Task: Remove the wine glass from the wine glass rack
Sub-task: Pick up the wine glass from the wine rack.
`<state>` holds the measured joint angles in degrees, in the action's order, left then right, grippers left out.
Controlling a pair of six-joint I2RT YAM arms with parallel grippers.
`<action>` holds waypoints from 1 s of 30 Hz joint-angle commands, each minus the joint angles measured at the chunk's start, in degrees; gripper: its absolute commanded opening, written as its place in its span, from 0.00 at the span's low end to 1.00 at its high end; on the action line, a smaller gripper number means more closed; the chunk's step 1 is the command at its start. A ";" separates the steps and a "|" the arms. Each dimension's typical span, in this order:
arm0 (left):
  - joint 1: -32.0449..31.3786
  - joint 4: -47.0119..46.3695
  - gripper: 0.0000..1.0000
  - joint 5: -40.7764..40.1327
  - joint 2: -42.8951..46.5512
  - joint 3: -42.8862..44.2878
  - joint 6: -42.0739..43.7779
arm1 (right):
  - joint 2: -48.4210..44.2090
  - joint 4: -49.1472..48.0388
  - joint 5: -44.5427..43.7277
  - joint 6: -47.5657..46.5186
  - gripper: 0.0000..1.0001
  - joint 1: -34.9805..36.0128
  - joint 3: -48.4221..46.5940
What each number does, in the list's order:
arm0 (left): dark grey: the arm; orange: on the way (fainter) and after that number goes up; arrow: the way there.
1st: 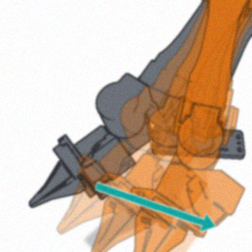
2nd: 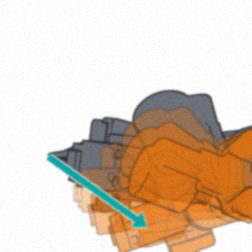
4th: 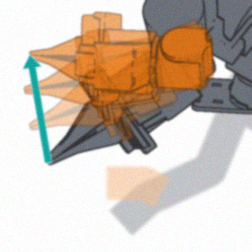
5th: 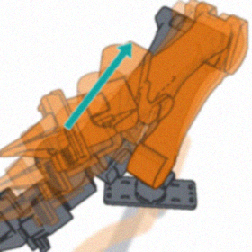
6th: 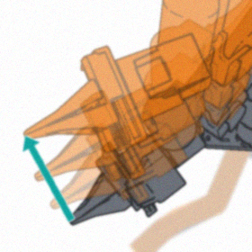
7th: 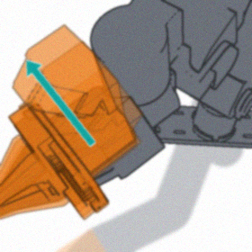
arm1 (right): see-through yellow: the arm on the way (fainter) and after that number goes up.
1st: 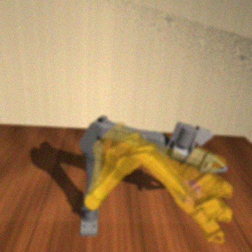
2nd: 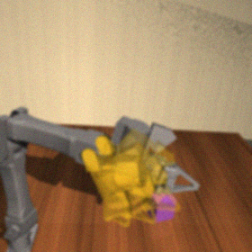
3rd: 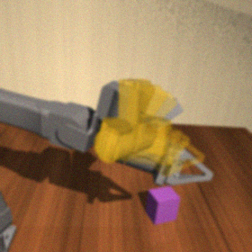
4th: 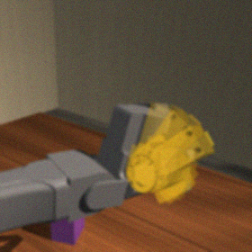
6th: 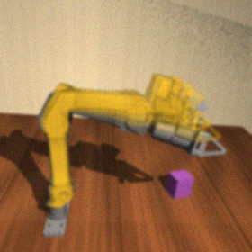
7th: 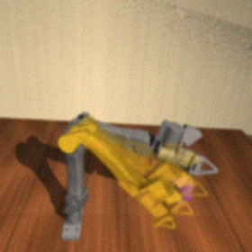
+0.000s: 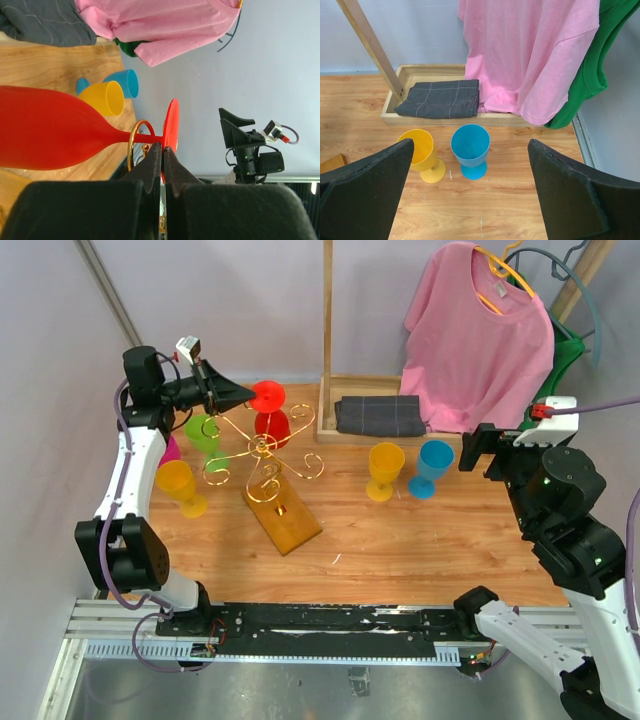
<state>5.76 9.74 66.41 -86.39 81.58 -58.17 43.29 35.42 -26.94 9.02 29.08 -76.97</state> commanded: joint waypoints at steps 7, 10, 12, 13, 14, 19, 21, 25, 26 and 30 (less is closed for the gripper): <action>-0.73 0.67 0.00 2.52 2.76 1.39 0.70 | -0.17 -1.32 0.80 -0.23 0.99 1.33 -0.10; -0.61 0.41 0.00 2.42 2.55 1.98 0.47 | -0.60 -1.32 0.75 -0.23 0.98 1.33 0.21; -0.20 0.37 0.00 2.22 2.37 2.15 0.27 | -0.70 -1.08 0.60 -0.15 0.99 1.33 0.26; 0.04 0.45 0.00 2.17 2.37 2.35 0.22 | -0.86 -1.01 0.50 -0.14 0.99 1.33 0.27; 0.44 0.72 0.00 2.19 2.28 2.46 0.28 | -1.00 -1.03 0.49 -0.18 0.99 1.33 0.35; 1.00 2.11 0.00 2.08 2.51 2.58 1.07 | -1.22 -0.71 0.40 -0.16 0.99 1.33 0.62; 1.01 2.45 0.00 2.18 2.82 2.60 1.32 | -1.25 -0.76 0.40 -0.14 0.98 1.32 0.62; 1.21 3.56 0.00 2.27 3.38 2.33 1.98 | -1.08 -0.70 0.48 -0.33 0.99 1.33 0.44; 1.44 3.93 0.00 2.28 3.54 2.27 2.13 | -1.06 -0.71 0.53 -0.32 0.99 1.33 0.42; 2.16 5.26 0.00 2.59 4.31 2.41 2.68 | -1.10 -0.74 0.50 -0.40 0.99 1.33 0.52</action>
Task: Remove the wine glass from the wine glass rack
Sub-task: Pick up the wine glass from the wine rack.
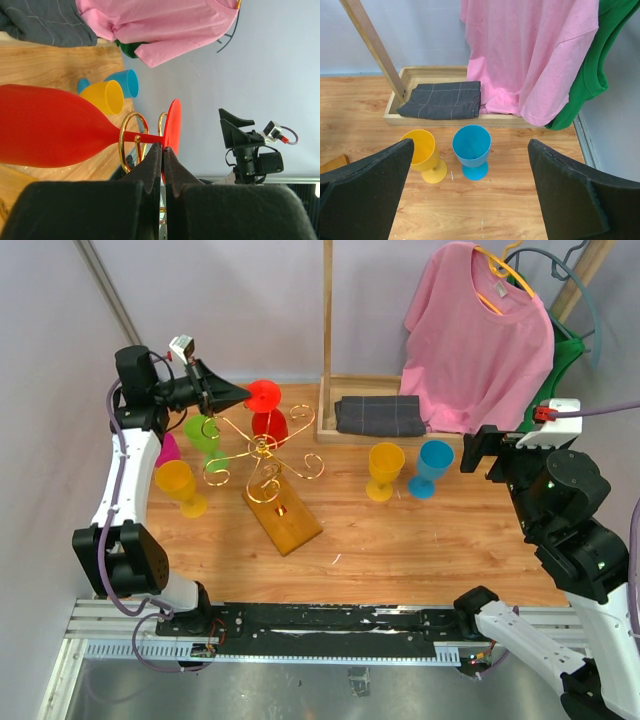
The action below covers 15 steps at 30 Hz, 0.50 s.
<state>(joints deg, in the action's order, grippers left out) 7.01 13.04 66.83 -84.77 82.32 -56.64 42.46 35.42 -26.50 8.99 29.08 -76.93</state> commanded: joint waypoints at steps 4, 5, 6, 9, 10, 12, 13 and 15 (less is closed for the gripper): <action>1.58 3.30 0.00 2.55 3.48 1.72 1.74 | -0.38 -0.72 0.06 -0.30 0.99 1.32 0.80; 1.67 3.69 0.00 2.69 3.68 1.64 1.90 | -0.43 -0.75 0.05 -0.29 0.99 1.33 0.81; 1.81 4.07 0.00 2.74 3.92 1.55 2.15 | -0.52 -0.73 0.06 -0.29 0.99 1.33 0.85; 2.17 5.09 0.00 3.04 4.62 1.11 2.59 | -0.53 -0.77 -0.01 -0.29 0.99 1.31 0.79; 2.33 5.60 0.00 3.05 4.88 0.97 2.89 | -0.52 -0.71 0.03 -0.29 0.98 1.30 0.71; 2.70 6.62 0.00 3.21 5.47 0.42 3.46 | -0.56 -0.70 -0.06 -0.38 0.99 1.33 0.63; 2.85 7.03 0.00 3.29 5.87 0.01 3.65 | -0.52 -0.70 -0.08 -0.45 0.99 1.33 0.54; 3.18 7.89 0.00 3.35 6.65 -0.71 4.10 | -0.62 -0.75 -0.20 -0.59 0.99 1.33 0.41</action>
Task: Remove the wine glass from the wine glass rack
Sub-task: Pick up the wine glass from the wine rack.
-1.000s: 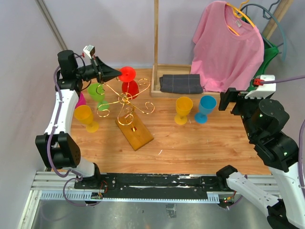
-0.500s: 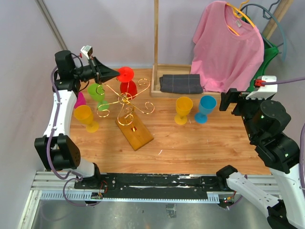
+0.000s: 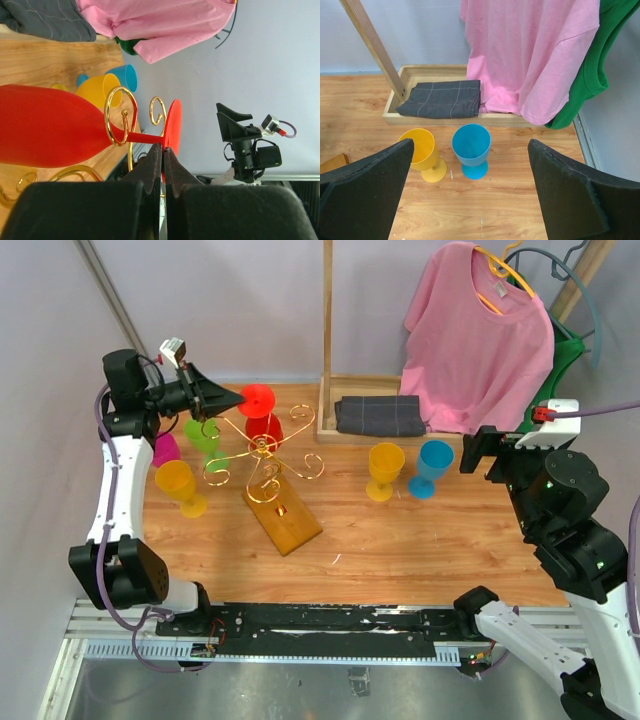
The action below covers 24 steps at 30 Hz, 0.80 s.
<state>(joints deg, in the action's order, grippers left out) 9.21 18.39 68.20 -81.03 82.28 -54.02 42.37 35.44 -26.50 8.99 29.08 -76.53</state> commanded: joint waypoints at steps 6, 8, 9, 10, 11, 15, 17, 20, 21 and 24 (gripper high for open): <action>2.95 3.81 0.00 2.16 4.55 -1.38 2.15 | -0.70 -0.72 0.00 -0.51 0.99 1.33 0.15; 4.13 3.98 0.00 2.11 4.38 -1.00 2.32 | -0.73 -0.77 -0.04 -0.47 0.99 1.33 0.15; 4.94 3.97 0.00 2.25 4.25 -0.74 2.38 | -0.73 -0.73 -0.04 -0.47 0.99 1.32 0.11; 5.49 4.32 0.00 2.29 4.04 -0.38 2.52 | -0.84 -0.77 -0.06 -0.58 0.99 1.33 0.03; 5.87 4.46 0.00 2.33 3.85 -0.10 2.70 | -0.88 -0.76 -0.12 -0.58 0.99 1.33 0.01; 6.50 5.79 0.00 2.33 3.03 0.64 4.01 | -0.95 -0.73 -0.17 -0.73 0.99 1.33 -0.27; 6.60 5.95 0.00 2.14 2.48 0.96 4.58 | -1.06 -0.77 -0.30 -0.73 0.98 1.33 -0.12; 6.70 5.94 0.00 1.76 0.64 2.67 5.59 | -1.18 -0.78 -0.30 -0.64 0.98 1.33 -0.04; 6.77 5.77 0.00 1.52 -0.22 3.66 5.82 | -1.21 -0.73 -0.29 -0.64 0.99 1.33 -0.02; 6.78 7.05 0.00 0.20 -3.58 8.57 8.12 | -1.11 -0.73 -0.38 -0.85 0.99 1.33 -0.21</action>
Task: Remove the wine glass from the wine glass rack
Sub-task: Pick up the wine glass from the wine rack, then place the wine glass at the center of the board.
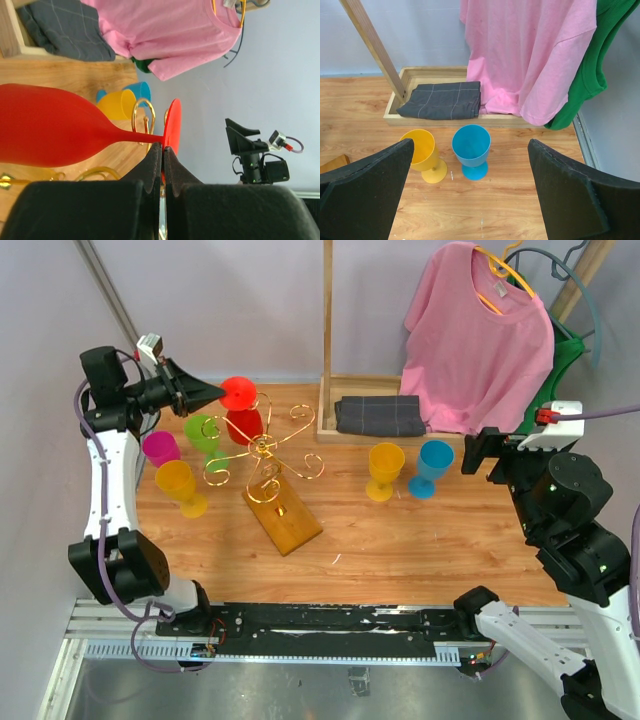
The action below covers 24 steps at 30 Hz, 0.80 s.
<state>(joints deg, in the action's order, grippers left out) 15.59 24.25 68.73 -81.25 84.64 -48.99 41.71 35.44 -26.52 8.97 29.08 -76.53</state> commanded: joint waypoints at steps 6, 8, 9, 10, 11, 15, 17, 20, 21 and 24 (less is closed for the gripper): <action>1.00 2.40 0.00 -1.70 -9.11 13.91 4.90 | -0.26 -0.49 -0.79 -1.52 0.99 1.33 -1.09; 1.02 2.30 0.00 -2.01 -10.18 15.22 5.50 | -0.12 -0.46 -0.90 -1.82 0.99 1.35 -1.32; 1.02 2.68 0.00 -2.37 -10.72 16.47 6.24 | -0.07 -0.46 -0.87 -2.00 0.99 1.32 -1.37; 1.06 3.13 0.00 -2.81 -11.33 17.79 7.40 | 0.09 -0.46 -0.82 -2.15 0.99 1.27 -1.46; 0.96 3.49 0.00 -2.83 -12.03 19.25 8.56 | 0.22 -0.52 -0.62 -2.12 0.99 1.32 -1.51; -0.03 5.49 0.00 -3.67 -15.20 27.13 13.46 | 1.88 -0.48 1.99 -1.99 0.98 1.33 -1.81; -2.26 5.80 0.00 -4.64 -16.58 31.28 15.44 | 3.29 -0.33 4.34 -1.86 0.99 1.33 -2.37; -6.38 6.00 0.00 -6.54 -17.34 36.43 18.18 | 5.54 -0.10 6.39 -1.85 0.98 1.29 -4.24; -8.04 6.36 0.00 -7.19 -17.43 37.79 19.40 | 6.29 0.05 7.03 -1.90 0.98 1.32 -4.95; -13.12 9.35 0.00 -10.77 -17.77 42.49 25.29 | 8.33 1.23 8.36 -1.81 0.98 1.29 -7.50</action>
<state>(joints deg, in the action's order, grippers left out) 7.86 30.83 61.52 -99.39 121.03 -32.14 48.25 35.73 -21.39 7.62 29.08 -80.16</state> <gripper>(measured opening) 0.020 0.986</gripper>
